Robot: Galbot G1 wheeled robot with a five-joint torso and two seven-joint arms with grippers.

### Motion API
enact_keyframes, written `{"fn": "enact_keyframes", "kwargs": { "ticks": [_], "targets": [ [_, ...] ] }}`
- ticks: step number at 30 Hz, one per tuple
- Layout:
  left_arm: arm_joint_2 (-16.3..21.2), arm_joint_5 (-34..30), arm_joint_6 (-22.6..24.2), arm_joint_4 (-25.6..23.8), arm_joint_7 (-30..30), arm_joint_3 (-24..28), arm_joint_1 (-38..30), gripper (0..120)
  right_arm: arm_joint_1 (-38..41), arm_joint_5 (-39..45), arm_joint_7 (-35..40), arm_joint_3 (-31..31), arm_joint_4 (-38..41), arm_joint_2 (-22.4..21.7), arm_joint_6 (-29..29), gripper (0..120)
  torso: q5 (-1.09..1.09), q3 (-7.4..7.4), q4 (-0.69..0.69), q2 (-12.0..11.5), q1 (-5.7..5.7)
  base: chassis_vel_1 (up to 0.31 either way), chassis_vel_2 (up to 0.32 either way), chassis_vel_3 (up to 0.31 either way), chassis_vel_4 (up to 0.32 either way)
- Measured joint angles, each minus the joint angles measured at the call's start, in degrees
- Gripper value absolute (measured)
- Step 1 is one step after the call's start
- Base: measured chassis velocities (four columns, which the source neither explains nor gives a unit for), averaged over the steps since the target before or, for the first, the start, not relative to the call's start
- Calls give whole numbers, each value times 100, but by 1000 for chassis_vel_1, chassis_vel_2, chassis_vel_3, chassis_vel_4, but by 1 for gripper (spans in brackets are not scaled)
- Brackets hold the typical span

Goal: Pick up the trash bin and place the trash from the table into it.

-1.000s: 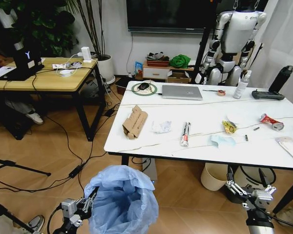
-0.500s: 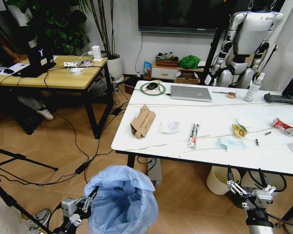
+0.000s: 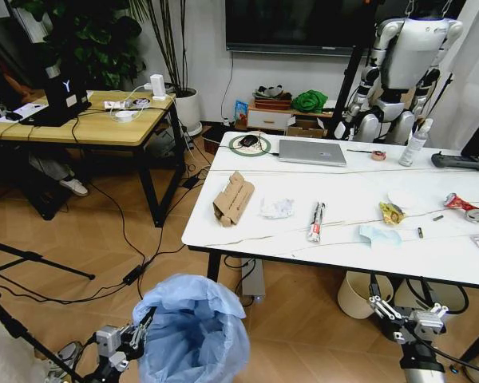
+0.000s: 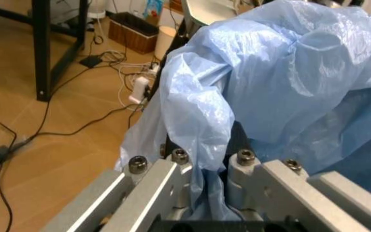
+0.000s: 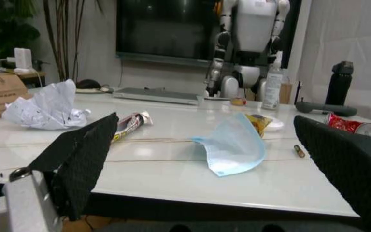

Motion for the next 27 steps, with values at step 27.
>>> {"fn": "enact_keyframes", "kwargs": {
  "ticks": [27],
  "targets": [
    [-23,-82,-41,-11,88,43,-80,1,46,16,3,13,-55,0,-38,100,0,-9,0,-16,-7,-10,-8,-8,-8]
  ]
}}
